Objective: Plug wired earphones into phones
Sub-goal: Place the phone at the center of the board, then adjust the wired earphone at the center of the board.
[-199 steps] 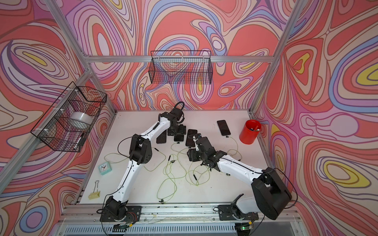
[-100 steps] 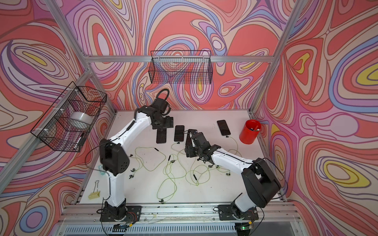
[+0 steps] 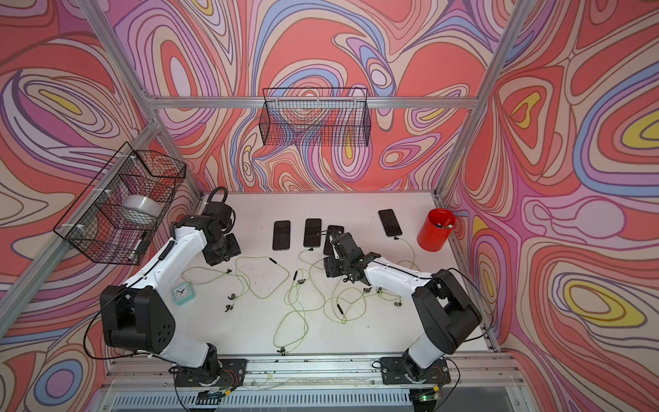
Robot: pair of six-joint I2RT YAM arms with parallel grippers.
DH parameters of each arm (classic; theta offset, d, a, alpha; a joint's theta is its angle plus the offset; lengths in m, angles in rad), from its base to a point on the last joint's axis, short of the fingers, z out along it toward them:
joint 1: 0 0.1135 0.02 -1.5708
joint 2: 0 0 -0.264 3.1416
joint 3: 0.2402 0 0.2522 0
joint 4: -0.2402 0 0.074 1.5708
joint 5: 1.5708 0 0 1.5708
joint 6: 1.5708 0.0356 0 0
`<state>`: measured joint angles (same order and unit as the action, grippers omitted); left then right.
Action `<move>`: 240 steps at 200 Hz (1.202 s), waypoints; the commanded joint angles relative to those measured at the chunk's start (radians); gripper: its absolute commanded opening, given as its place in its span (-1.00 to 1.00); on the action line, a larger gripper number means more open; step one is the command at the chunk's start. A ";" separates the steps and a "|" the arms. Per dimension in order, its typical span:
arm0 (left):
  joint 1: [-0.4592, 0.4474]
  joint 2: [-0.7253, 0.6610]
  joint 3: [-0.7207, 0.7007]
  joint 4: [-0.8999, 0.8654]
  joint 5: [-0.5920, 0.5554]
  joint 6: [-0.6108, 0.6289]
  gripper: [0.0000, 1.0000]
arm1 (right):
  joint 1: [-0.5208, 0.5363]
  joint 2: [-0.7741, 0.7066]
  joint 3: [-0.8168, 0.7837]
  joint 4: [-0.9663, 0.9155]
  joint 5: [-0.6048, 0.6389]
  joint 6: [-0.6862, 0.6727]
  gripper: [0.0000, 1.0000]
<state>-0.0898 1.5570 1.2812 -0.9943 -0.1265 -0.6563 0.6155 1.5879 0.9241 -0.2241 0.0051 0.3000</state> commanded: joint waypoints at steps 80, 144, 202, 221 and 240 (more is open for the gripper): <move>0.124 0.173 -0.161 0.212 -0.076 -0.179 -0.14 | -0.005 -0.062 -0.060 -0.015 0.025 -0.002 0.40; 0.152 0.258 -0.128 0.268 -0.072 -0.215 0.10 | -0.005 -0.059 -0.056 -0.027 0.027 -0.008 0.39; 0.165 0.284 -0.173 0.319 -0.011 -0.289 -0.31 | -0.006 -0.062 -0.057 -0.036 0.048 -0.018 0.38; 0.165 0.278 -0.186 0.324 0.017 -0.302 -0.43 | -0.007 -0.060 -0.052 -0.044 0.058 -0.028 0.38; 0.165 0.256 -0.210 0.322 0.034 -0.302 -0.46 | -0.010 -0.060 -0.048 -0.047 0.062 -0.034 0.38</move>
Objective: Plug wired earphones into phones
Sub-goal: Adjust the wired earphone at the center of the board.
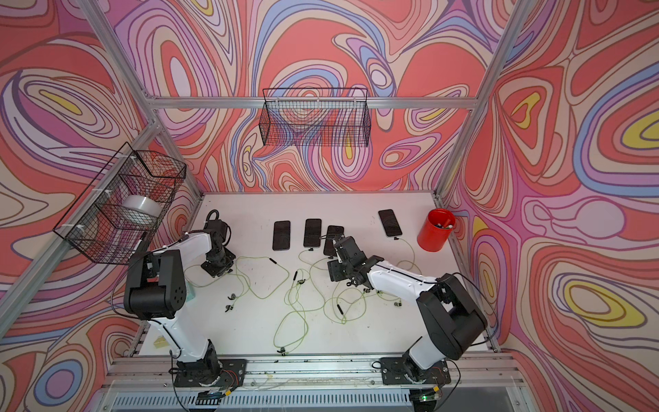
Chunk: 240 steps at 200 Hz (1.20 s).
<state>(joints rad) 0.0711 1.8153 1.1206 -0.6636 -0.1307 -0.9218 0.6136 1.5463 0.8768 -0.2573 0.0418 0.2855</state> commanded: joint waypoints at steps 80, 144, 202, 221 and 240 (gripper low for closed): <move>-0.066 -0.220 -0.256 0.029 0.201 -0.146 -0.81 | -0.014 -0.004 0.014 -0.008 0.023 -0.026 0.36; -0.357 -0.229 -0.252 0.136 0.291 -0.380 -0.88 | -0.017 -0.007 0.023 -0.014 0.027 -0.018 0.36; -0.423 -0.202 -0.028 0.002 0.215 -0.071 -0.05 | -0.017 -0.010 0.040 -0.040 0.004 0.000 0.36; -0.419 -0.207 0.034 -0.089 0.158 0.170 0.14 | -0.018 -0.011 0.043 -0.049 0.006 0.000 0.36; -0.416 -0.221 0.056 -0.134 0.153 0.431 0.13 | -0.019 -0.006 0.046 -0.051 0.001 0.000 0.35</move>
<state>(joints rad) -0.3527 1.6123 1.1511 -0.6472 0.0818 -0.8902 0.6010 1.5463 0.8982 -0.2878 0.0517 0.2768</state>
